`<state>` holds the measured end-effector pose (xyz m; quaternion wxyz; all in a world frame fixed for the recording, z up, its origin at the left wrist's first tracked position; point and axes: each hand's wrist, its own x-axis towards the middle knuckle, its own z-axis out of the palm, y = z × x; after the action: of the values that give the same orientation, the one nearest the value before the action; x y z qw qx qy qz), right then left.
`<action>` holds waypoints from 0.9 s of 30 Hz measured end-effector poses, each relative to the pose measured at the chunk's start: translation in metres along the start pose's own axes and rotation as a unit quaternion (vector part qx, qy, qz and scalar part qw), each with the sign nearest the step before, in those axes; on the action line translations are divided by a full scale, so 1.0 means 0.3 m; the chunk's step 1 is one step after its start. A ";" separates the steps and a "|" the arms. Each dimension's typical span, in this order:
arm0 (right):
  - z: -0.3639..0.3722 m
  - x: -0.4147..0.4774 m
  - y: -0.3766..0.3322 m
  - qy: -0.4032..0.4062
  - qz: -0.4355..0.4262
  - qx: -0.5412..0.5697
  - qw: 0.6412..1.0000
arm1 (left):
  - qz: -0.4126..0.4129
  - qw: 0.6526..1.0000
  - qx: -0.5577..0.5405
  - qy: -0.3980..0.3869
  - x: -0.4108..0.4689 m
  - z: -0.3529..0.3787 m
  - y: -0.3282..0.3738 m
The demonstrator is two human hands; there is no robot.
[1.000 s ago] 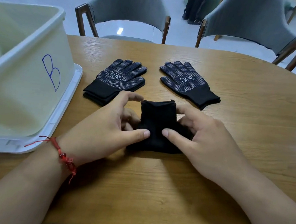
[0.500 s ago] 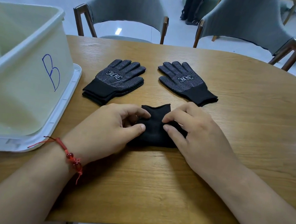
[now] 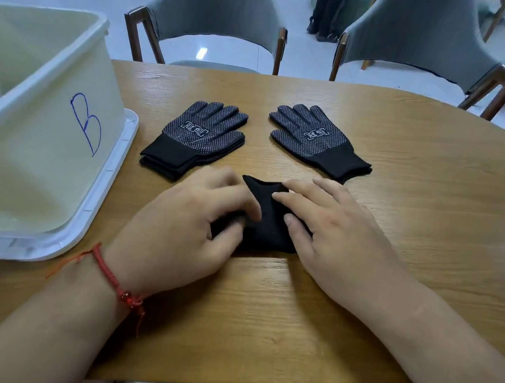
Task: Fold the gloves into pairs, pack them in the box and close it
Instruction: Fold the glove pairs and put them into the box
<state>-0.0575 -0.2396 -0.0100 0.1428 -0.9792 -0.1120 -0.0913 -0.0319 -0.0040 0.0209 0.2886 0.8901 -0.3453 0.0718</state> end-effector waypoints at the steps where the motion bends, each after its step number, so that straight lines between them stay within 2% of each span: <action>1: -0.002 -0.002 -0.001 -0.009 -0.002 0.004 1.000 | 0.032 0.999 0.014 -0.024 -0.003 0.001 0.002; 4: -0.013 -0.005 -0.007 -0.016 -0.011 0.016 1.000 | 0.058 0.993 0.077 -0.071 0.002 0.008 0.000; 8: -0.036 -0.013 -0.026 0.021 -0.087 0.059 0.994 | 0.089 0.989 0.109 -0.045 0.010 0.023 -0.021; 10: -0.056 -0.026 -0.046 -0.007 -0.085 0.141 0.986 | 0.108 0.987 0.121 -0.025 0.010 0.027 -0.023; 12: -0.056 -0.032 -0.057 -0.027 -0.084 0.142 0.986 | 0.118 0.985 0.123 -0.006 0.010 0.027 -0.019; 15: -0.035 -0.021 -0.043 0.015 -0.080 0.141 0.987 | 0.128 0.988 0.091 0.007 0.011 0.023 -0.014; 18: -0.044 -0.017 -0.033 0.036 -0.056 0.217 0.974 | 0.120 0.992 0.034 0.028 0.010 0.020 -0.005; 20: -0.060 -0.022 -0.037 0.040 -0.045 0.263 0.963 | 0.086 0.995 -0.007 0.058 0.007 0.016 0.001; 23: -0.089 -0.024 -0.047 0.045 -0.007 0.363 0.931 | 0.007 0.991 -0.101 0.090 0.000 0.008 0.004; 27: -0.122 -0.018 -0.062 0.012 0.062 0.536 0.842 | -0.065 0.955 -0.274 0.091 0.005 0.004 0.008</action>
<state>-0.0728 -0.2342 0.0283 0.6516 -0.7539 -0.0809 -0.0196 -0.0322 -0.0069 0.0216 0.5553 0.7874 -0.2653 0.0362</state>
